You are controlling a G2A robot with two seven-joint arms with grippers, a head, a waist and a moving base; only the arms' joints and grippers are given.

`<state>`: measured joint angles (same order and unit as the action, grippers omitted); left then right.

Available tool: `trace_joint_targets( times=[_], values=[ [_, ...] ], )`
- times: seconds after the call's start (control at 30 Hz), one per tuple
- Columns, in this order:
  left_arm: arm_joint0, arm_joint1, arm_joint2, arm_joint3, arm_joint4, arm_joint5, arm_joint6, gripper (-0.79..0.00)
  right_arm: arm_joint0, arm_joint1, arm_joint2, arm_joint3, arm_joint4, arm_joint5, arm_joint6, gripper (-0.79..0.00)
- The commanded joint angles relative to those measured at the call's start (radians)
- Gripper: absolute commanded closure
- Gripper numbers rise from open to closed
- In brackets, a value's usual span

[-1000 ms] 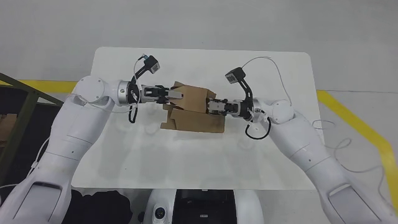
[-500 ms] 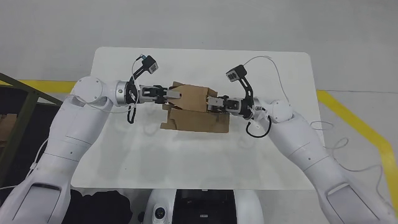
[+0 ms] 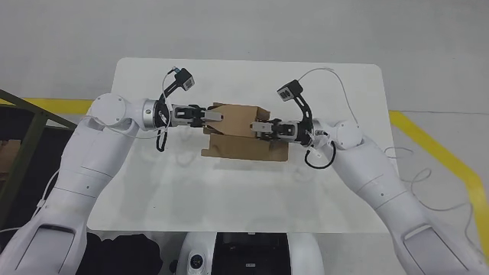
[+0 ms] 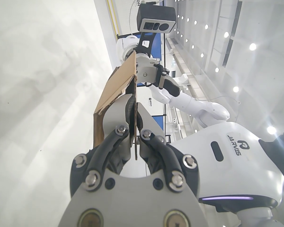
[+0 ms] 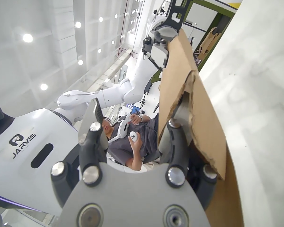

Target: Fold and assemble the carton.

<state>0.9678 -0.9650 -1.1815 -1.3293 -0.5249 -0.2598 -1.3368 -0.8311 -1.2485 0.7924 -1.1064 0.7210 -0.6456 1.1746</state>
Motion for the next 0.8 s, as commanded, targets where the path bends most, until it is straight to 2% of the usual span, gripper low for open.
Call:
trace_joint_targets(
  times=[0.0,0.13,0.4,0.53,0.73,0.77],
  values=[
    [0.0,0.0,0.001,0.0,0.001,0.001,0.0,0.0,0.005,-0.002,-0.005,0.006,-0.005,-0.002,-0.003,-0.483],
    [0.0,-0.001,0.003,-0.004,0.003,0.003,-0.001,0.0,0.016,-0.008,-0.013,0.024,-0.012,-0.01,-0.01,-0.385],
    [0.0,-0.001,0.005,-0.008,0.006,0.004,-0.005,0.0,0.039,-0.018,-0.034,0.055,-0.055,-0.033,-0.033,-0.32],
    [0.001,0.0,0.004,-0.01,0.007,0.004,-0.008,0.0,0.048,-0.022,-0.041,0.068,-0.066,-0.038,-0.038,-0.188],
    [0.004,0.0,0.005,-0.014,0.009,0.004,-0.009,0.0,0.054,-0.026,-0.047,0.082,-0.072,-0.041,-0.041,-0.062],
    [0.004,0.0,0.006,-0.015,0.01,0.004,-0.01,0.0,0.054,-0.027,-0.047,0.084,-0.073,-0.041,-0.041,-0.022]
  ],
)
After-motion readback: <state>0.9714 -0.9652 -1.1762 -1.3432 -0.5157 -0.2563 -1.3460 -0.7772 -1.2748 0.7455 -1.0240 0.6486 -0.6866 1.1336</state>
